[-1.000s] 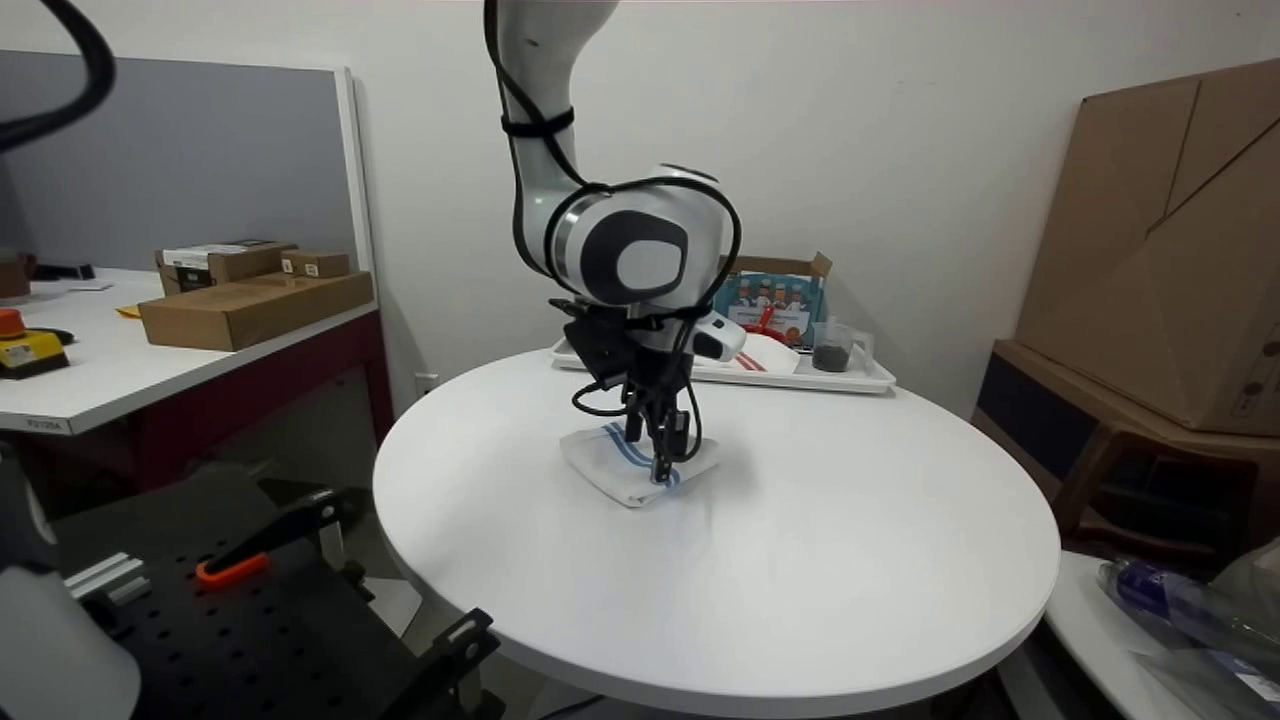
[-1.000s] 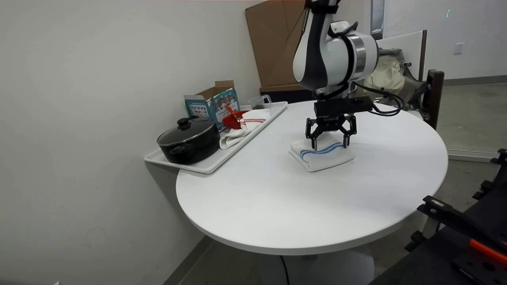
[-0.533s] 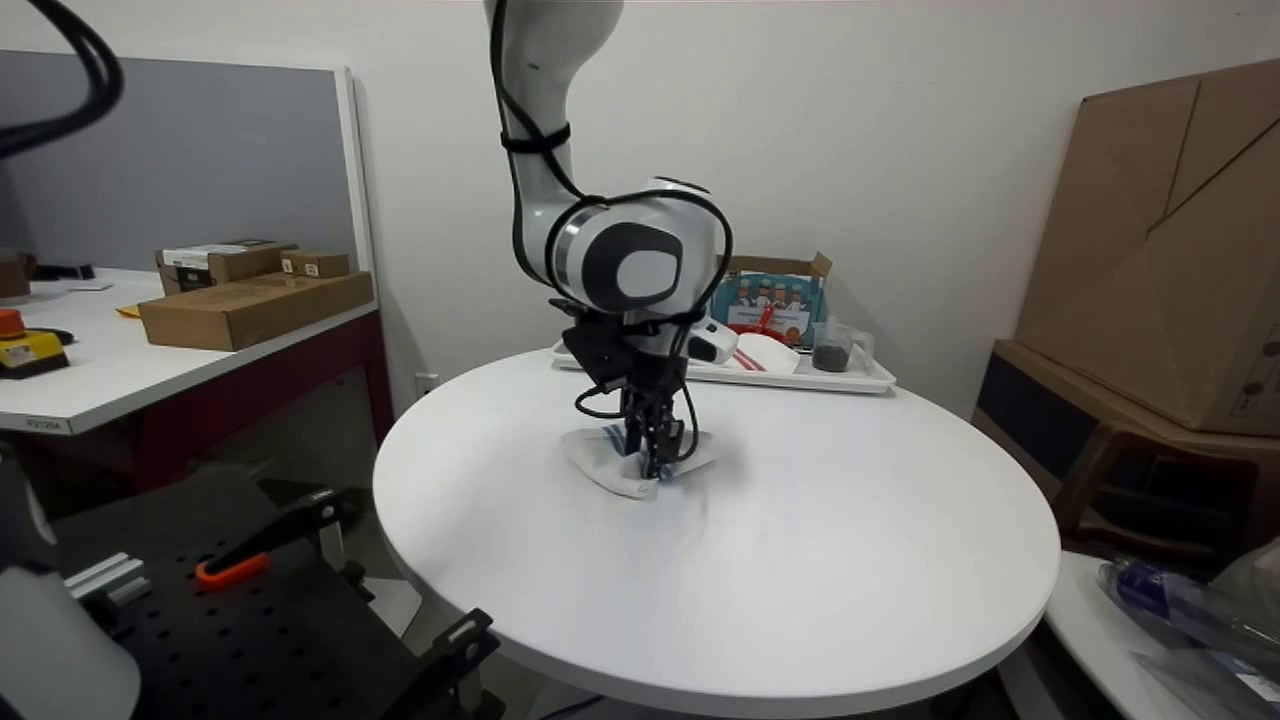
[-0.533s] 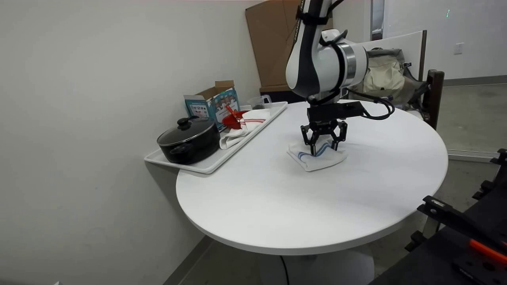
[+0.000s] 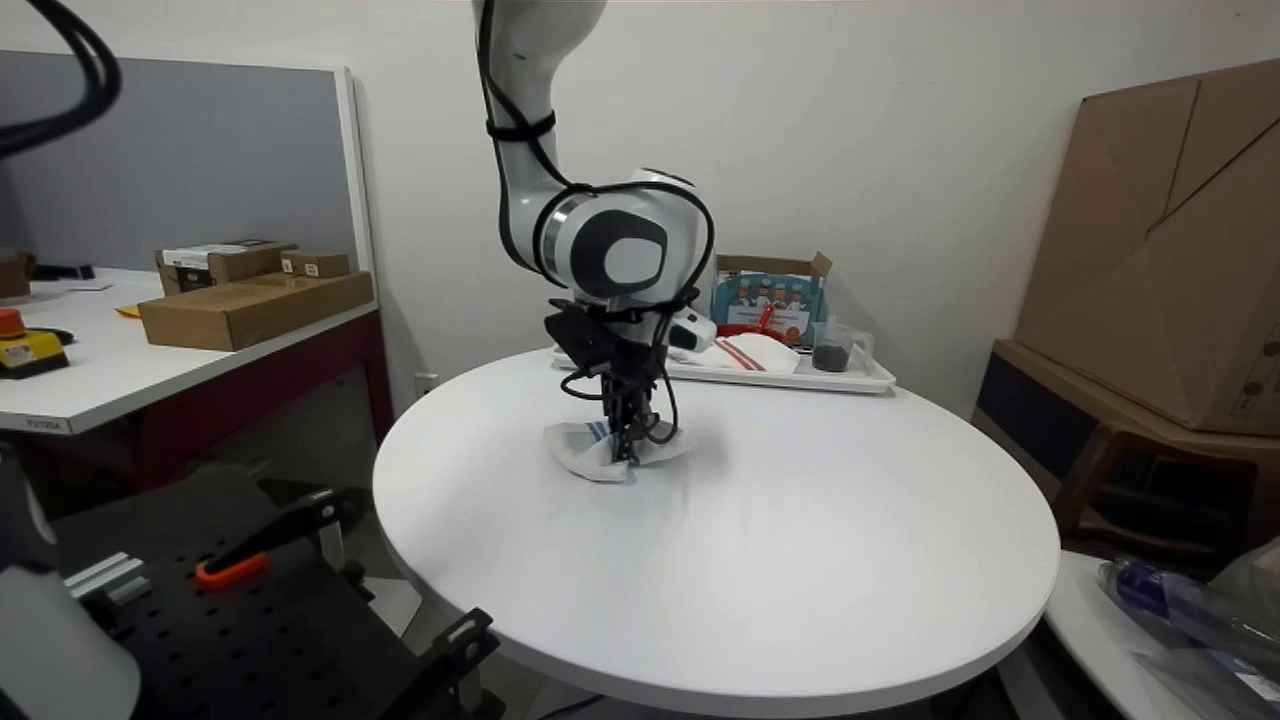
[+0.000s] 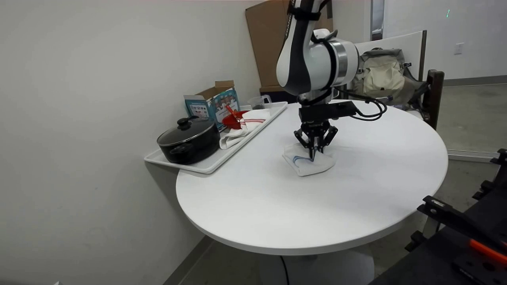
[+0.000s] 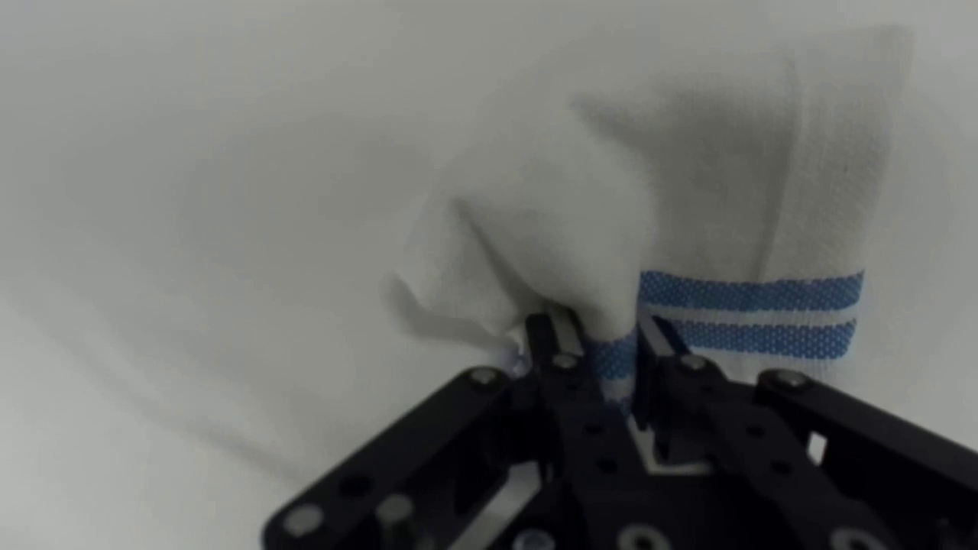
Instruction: Use the white and blue tea towel to wipe the table
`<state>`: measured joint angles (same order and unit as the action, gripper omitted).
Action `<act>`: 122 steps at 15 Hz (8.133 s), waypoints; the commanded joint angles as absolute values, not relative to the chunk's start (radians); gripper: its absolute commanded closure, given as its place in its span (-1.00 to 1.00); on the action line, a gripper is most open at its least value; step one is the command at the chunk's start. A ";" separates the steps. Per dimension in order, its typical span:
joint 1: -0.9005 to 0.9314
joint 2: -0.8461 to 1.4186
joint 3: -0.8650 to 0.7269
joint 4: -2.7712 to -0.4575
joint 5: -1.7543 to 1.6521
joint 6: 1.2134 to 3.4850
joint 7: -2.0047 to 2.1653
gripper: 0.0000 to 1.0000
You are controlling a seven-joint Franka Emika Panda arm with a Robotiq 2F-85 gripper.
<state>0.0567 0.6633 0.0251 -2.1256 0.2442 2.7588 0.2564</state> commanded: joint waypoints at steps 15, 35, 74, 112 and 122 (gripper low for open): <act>0.384 0.738 0.100 -2.197 0.122 2.654 0.420 0.92; 0.041 0.509 -0.127 -2.605 0.141 2.861 0.320 0.92; -0.149 1.145 -0.075 -1.153 0.086 2.033 0.146 0.92; 0.288 0.773 0.007 -1.880 -0.227 2.358 0.039 0.92; 0.350 0.662 -0.365 -2.225 -0.603 2.916 0.293 0.92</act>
<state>0.3127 0.6617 -0.2364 -2.1683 -0.5396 2.7950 0.2077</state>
